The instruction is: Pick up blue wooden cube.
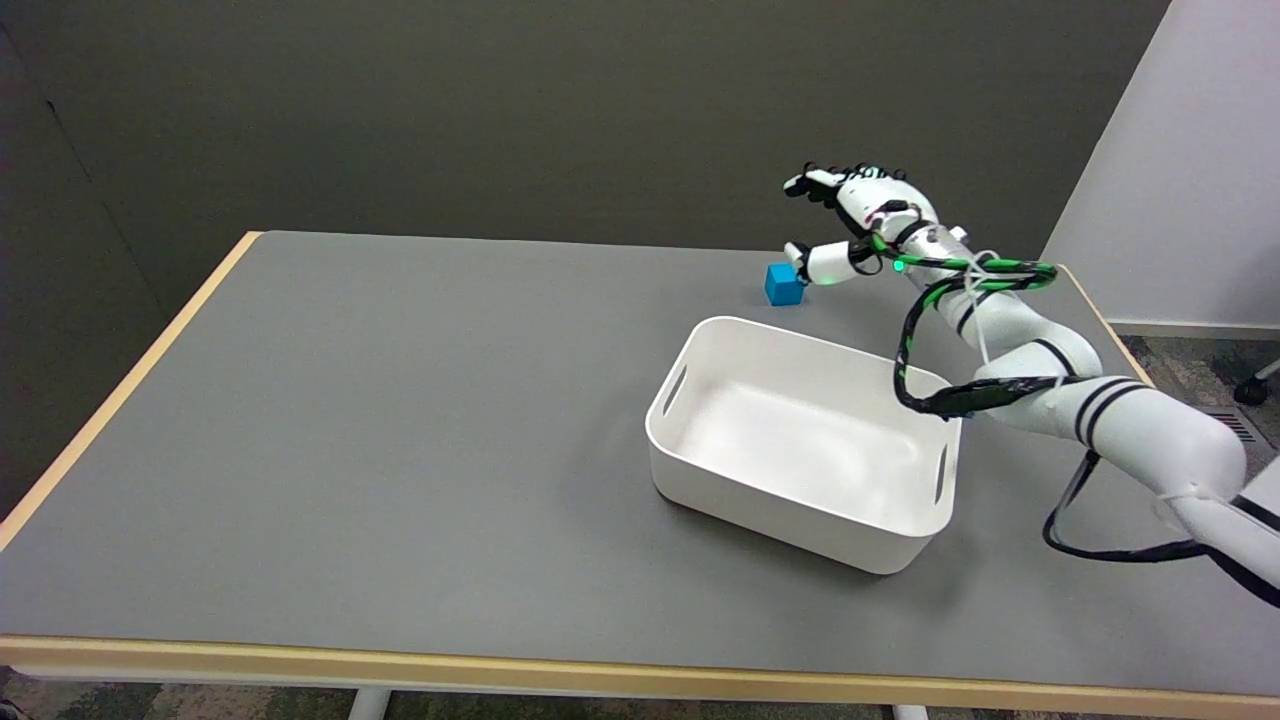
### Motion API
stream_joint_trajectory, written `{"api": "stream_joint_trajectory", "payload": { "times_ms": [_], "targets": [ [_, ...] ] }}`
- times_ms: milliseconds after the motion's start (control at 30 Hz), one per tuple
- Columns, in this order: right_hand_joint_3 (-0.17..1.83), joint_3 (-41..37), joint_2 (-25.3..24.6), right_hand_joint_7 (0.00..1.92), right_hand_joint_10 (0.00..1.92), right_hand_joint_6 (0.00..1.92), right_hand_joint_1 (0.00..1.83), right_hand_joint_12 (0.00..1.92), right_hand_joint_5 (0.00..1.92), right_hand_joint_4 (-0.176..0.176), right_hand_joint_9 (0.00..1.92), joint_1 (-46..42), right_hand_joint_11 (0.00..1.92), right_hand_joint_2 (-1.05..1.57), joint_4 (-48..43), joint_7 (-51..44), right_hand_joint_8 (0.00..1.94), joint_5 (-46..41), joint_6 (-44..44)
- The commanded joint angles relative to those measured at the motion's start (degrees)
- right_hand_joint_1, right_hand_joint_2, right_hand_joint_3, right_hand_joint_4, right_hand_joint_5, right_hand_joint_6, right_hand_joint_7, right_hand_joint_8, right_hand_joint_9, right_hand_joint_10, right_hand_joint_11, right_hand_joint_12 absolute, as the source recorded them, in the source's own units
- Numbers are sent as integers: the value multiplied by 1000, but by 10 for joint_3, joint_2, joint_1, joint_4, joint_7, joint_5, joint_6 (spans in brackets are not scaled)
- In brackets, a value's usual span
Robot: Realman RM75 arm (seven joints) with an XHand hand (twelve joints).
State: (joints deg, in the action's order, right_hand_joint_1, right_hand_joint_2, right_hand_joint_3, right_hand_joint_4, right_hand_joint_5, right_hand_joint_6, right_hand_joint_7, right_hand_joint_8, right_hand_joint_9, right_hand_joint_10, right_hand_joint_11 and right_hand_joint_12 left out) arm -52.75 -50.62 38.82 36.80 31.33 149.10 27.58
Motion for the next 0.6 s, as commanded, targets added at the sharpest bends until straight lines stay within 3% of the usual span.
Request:
{"api": "stream_joint_trajectory", "payload": {
  "times_ms": [33, 600],
  "targets": [
    [928, 74, -52, 377, 753, 493, 506, 1180, 248, 116, 336, 72, 133, 680, -86, -37, 394, 0, -61],
    [931, 133, -44, 372, 746, 485, 504, 1174, 242, 117, 332, 87, 129, 677, -86, -31, 389, 0, -100]
  ]
}}
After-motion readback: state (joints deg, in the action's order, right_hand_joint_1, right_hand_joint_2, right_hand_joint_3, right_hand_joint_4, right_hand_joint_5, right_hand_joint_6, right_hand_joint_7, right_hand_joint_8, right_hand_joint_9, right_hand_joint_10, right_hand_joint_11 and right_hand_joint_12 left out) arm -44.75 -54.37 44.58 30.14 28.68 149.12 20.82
